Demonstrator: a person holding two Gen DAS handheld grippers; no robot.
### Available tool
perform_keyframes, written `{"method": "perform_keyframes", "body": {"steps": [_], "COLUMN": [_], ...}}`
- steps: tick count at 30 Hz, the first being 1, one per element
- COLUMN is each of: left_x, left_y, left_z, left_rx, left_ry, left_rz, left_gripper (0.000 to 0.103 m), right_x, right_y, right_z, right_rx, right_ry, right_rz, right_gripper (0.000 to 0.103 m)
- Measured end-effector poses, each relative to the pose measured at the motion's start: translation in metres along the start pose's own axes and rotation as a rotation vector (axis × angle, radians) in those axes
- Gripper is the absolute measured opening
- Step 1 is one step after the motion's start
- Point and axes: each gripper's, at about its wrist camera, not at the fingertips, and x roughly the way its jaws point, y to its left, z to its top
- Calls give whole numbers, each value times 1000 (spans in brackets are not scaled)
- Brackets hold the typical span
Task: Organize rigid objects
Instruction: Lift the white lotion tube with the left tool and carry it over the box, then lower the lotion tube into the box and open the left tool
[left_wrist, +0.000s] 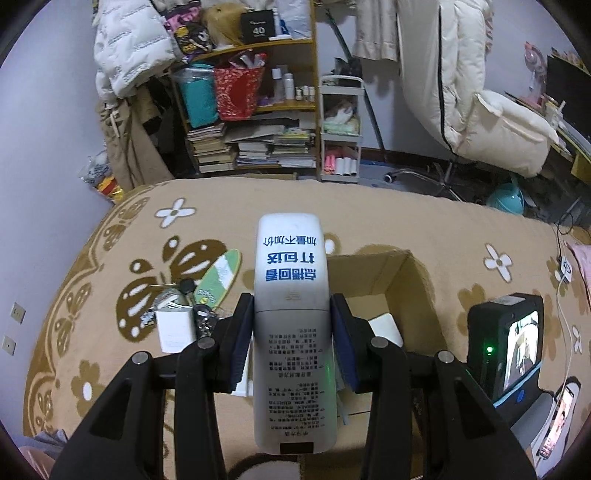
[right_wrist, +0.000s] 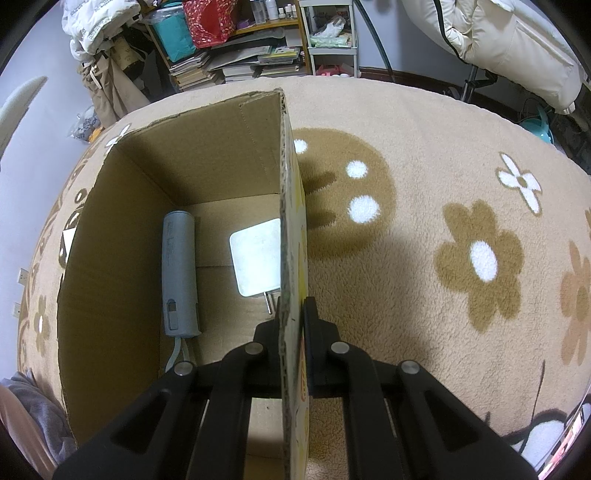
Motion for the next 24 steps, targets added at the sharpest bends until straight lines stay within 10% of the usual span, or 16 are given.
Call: {"method": "perform_keyframes", "body": {"steps": [24], "left_x": [57], "left_y": [-32], "left_z": [-24], "left_rx": [46], "left_ry": [164], "left_rz": [-23], "left_gripper": [40], "right_x": [0], "right_y": [2], "right_z": [1], "right_rx": [4], "right_ry": [0], "right_rz": [3], "right_gripper": [9]}}
